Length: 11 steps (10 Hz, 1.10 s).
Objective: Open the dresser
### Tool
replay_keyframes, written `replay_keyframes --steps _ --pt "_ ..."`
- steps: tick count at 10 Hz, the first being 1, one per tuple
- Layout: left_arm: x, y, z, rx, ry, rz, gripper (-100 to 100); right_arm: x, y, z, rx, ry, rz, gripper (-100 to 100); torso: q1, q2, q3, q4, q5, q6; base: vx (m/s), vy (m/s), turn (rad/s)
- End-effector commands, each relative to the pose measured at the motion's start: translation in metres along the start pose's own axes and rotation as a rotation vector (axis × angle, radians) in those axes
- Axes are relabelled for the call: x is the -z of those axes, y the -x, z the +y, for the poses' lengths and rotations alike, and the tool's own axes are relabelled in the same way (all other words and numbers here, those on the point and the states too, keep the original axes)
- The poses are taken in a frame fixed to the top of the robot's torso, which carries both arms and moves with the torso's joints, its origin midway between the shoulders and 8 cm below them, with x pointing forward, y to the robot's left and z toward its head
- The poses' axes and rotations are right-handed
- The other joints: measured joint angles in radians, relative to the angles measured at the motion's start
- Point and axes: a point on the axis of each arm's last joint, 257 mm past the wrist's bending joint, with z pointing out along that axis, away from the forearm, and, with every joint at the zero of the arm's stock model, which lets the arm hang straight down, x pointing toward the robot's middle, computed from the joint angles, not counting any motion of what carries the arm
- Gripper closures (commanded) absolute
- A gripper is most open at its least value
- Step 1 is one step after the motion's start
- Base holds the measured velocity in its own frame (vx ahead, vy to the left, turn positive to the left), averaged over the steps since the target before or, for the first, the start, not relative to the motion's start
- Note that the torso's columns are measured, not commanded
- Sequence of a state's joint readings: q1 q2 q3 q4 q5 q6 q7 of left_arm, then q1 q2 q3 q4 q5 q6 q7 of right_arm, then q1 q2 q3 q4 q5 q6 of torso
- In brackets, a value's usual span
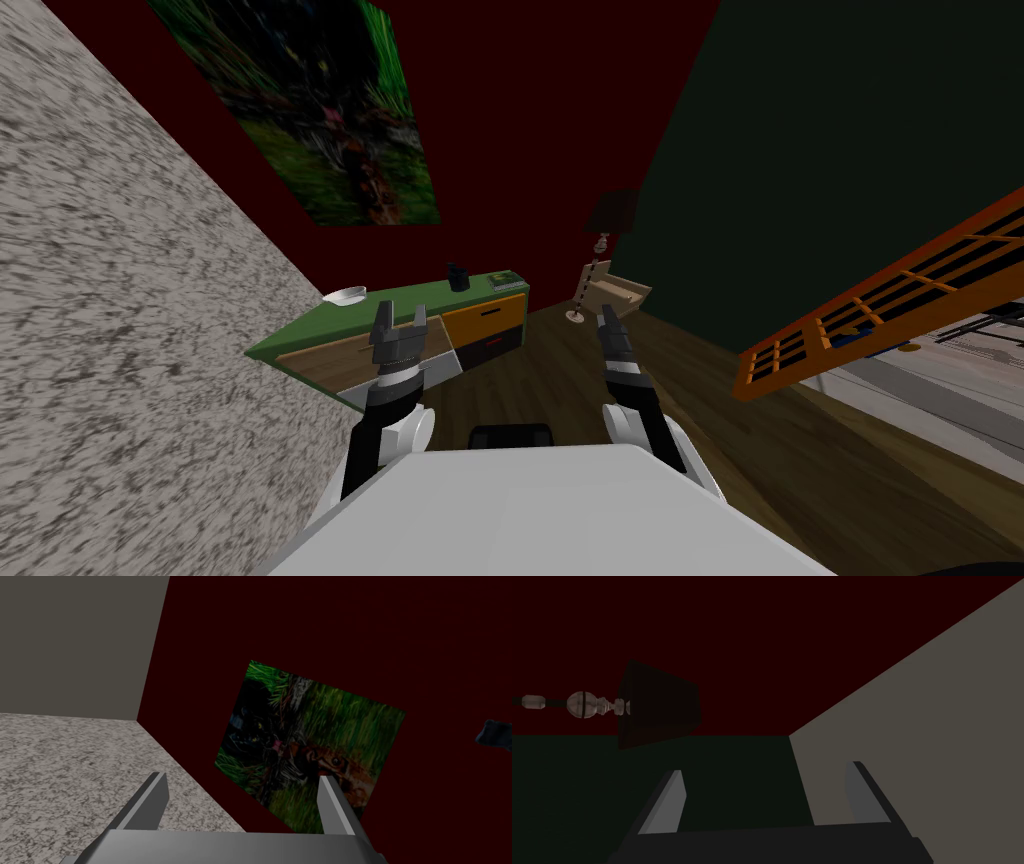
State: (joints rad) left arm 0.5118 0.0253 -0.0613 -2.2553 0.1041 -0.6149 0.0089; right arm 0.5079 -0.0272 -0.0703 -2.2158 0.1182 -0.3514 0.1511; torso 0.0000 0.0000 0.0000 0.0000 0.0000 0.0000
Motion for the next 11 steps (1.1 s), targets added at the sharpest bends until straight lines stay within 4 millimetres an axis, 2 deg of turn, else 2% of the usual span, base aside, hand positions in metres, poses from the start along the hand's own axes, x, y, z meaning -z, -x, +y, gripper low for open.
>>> replay_keyframes --steps 1,9,10,11 --pt "0.000 0.000 0.000 0.000 0.000 0.000 0 0.000 0.000 0.000 0.000 0.000 0.000 0 0.000 0.040 -0.082 0.041 0.000 0.000 0.000 0.000 0.000" --pt "0.000 0.000 0.000 0.000 0.000 0.000 0 0.000 0.000 0.000 0.000 0.000 0.000 0 0.000 0.618 -1.234 0.617 0.000 0.000 0.000 0.000 0.000" --pt "0.002 -0.002 0.009 -0.009 0.021 0.031 -100 0.000 0.000 0.000 0.000 0.000 0.000 0 0.000 0.691 -1.382 0.691 0.000 0.000 0.045 -0.012 0.021" --pt "0.004 -0.002 0.015 -0.013 0.034 0.043 -100 0.000 0.000 0.000 0.000 0.000 0.000 0 0.000 0.723 -1.452 0.724 0.000 0.000 0.070 -0.029 0.023"
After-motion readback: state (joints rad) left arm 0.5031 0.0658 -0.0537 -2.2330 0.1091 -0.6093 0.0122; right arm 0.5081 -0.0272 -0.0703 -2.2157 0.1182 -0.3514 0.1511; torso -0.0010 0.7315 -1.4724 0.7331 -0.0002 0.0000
